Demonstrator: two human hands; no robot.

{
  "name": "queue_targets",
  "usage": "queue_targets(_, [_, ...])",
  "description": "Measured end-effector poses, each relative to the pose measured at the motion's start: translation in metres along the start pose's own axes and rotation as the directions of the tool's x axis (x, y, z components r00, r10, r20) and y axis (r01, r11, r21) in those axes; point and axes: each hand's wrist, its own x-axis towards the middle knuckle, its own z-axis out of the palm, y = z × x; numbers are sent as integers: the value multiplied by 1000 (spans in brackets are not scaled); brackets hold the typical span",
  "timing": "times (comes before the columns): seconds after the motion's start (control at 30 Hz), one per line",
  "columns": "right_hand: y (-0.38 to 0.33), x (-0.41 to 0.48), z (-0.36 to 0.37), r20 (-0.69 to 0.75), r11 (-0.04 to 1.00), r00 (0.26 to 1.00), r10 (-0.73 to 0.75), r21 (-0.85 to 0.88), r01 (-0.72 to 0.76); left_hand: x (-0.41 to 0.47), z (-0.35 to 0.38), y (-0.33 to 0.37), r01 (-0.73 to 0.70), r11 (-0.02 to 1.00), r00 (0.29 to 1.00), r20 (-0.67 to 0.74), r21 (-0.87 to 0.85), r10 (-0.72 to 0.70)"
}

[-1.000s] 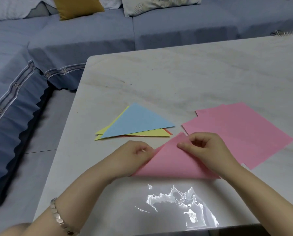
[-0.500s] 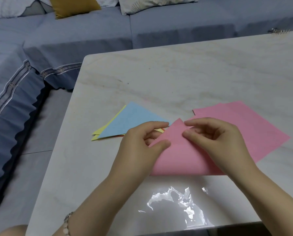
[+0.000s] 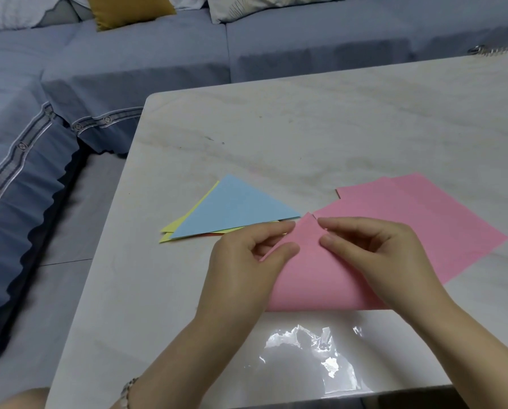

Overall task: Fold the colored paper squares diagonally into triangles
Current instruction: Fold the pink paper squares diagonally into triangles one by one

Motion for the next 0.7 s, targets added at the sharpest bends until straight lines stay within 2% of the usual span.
queue_targets(0.37, [0, -2, -1, 33, 998, 998, -51, -34, 52, 0, 0, -2, 24, 1000, 999, -29, -8, -25])
queue_targets(0.7, [-1, -2, -3, 24, 998, 999, -45, -40, 46, -2, 2, 2, 18, 1000, 1000, 5, -2, -18])
